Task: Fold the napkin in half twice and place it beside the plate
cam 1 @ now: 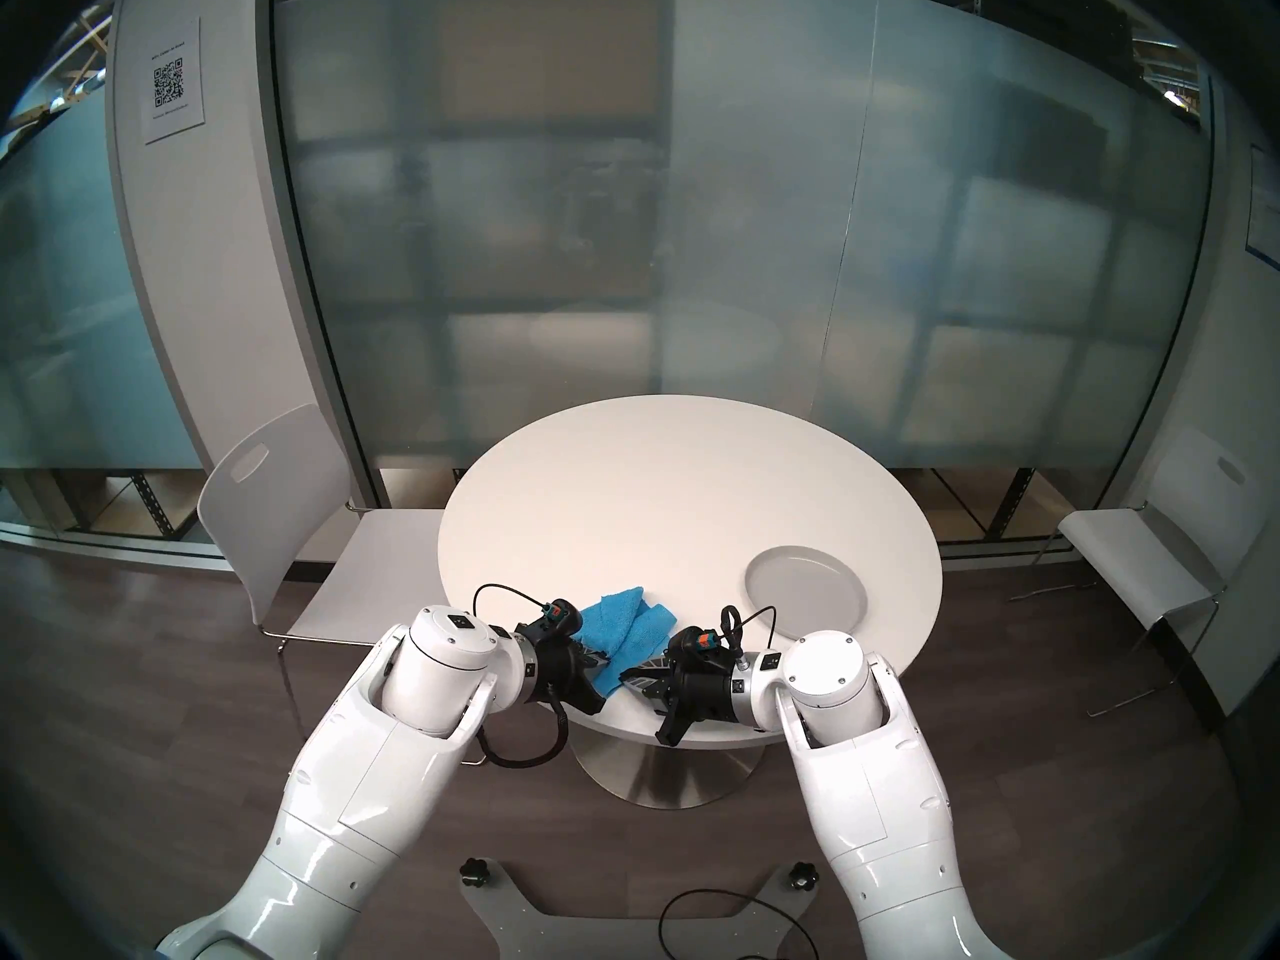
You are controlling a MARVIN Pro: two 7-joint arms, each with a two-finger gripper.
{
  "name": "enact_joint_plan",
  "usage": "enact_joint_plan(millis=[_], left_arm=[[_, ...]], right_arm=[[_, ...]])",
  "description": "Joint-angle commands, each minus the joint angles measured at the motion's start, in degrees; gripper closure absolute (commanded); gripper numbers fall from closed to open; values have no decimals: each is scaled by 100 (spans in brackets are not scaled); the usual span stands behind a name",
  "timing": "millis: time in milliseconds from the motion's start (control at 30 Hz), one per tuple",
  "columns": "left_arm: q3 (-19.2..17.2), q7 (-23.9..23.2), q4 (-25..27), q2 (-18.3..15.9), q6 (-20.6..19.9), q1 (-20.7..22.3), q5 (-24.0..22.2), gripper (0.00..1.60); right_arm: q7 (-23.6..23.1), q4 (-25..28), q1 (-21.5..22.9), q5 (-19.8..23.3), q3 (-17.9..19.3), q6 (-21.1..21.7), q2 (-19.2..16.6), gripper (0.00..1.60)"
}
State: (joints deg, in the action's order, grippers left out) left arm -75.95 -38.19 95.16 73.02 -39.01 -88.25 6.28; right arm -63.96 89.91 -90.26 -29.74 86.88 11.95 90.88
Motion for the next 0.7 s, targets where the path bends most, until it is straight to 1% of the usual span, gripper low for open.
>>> enact_joint_plan(millis=[0,67,100,167,233,367,433,467,500,567,667], left_arm=[[-1,-14,-39,-29,23,163,30,160],[-3,-14,-48,-43,33,174,40,160],[-13,-24,-74,-64,57,192,44,160],[-7,-31,-84,-82,76,201,53,160],[75,-103,-73,-216,270,221,129,160],[126,-214,-25,-362,440,221,196,160],[142,-253,-13,-404,497,224,212,160],[199,-321,22,-530,710,219,282,160],[242,-366,49,-614,837,219,326,160],[240,-390,60,-636,860,216,330,160],[265,-524,102,-767,1038,247,366,160]], right_arm=[[-176,510,-236,63,68,86,-98,87],[-194,549,-277,71,98,73,-119,87],[-256,697,-356,91,152,104,-153,87],[-281,745,-381,101,175,113,-167,87],[-318,872,-437,165,306,99,-194,87],[-432,976,-439,320,488,-7,-253,86],[-482,988,-431,356,523,-24,-276,86],[-537,1023,-416,405,595,-48,-305,86],[-566,1035,-401,431,631,-48,-315,86],[-592,1048,-386,449,658,-52,-328,86],[-667,1049,-336,512,744,-91,-352,86]])
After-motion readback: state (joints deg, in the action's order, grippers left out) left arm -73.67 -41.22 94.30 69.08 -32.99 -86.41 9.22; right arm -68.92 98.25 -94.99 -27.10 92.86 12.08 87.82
